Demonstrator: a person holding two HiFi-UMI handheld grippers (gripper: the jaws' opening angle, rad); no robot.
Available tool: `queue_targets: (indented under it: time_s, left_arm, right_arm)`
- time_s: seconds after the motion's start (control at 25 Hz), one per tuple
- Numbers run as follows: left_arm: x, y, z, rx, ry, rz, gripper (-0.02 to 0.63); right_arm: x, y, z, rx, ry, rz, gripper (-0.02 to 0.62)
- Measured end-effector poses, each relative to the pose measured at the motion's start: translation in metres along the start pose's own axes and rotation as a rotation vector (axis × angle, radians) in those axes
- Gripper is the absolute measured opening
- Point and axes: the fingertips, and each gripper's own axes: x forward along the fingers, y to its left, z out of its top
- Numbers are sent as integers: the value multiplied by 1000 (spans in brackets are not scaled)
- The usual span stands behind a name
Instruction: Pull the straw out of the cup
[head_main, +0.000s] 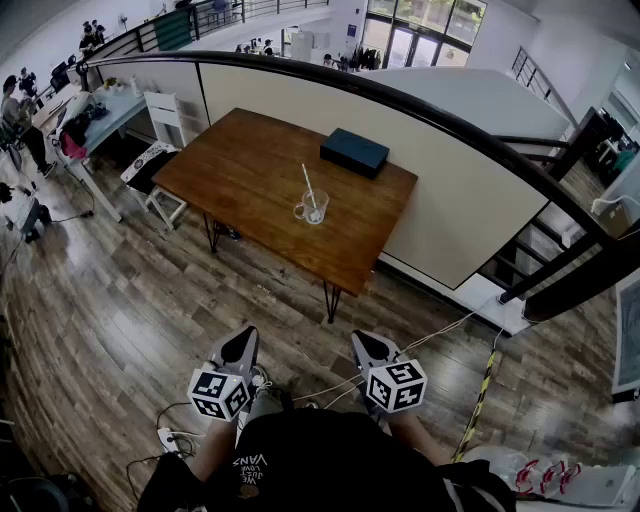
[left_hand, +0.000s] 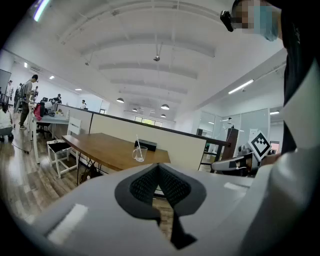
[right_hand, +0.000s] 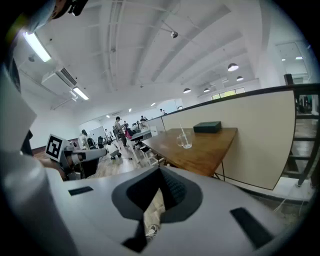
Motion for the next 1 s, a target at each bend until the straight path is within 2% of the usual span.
queue_targets:
  time_s: [0.24, 0.48, 0.52, 0.6, 0.68, 0.88, 1.0]
  left_arm:
    - [-2, -5, 1, 1, -11, 4, 11]
    - [-4, -7, 9, -5, -73, -31, 13]
    - [-1, -8, 9, -16, -72, -48, 50]
    - [6, -8, 6, -38, -61, -71, 189]
    - [14, -5, 6, -48, -49, -81, 211]
    - [35, 9, 7, -62, -27, -137, 262]
    - [45, 27, 11, -63, -4, -170, 268]
  right_arm:
    - [-4, 1, 2, -1, -18, 12, 12]
    - [-1, 4, 11, 40, -84, 28, 14]
    - [0, 4, 12, 44, -92, 27, 17]
    - [2, 3, 14, 62, -102, 24, 44]
    - [6, 1, 15, 83, -102, 13, 197]
    - [24, -6, 18, 109, -102, -45, 221]
    - [41, -5, 26, 121, -106, -79, 221]
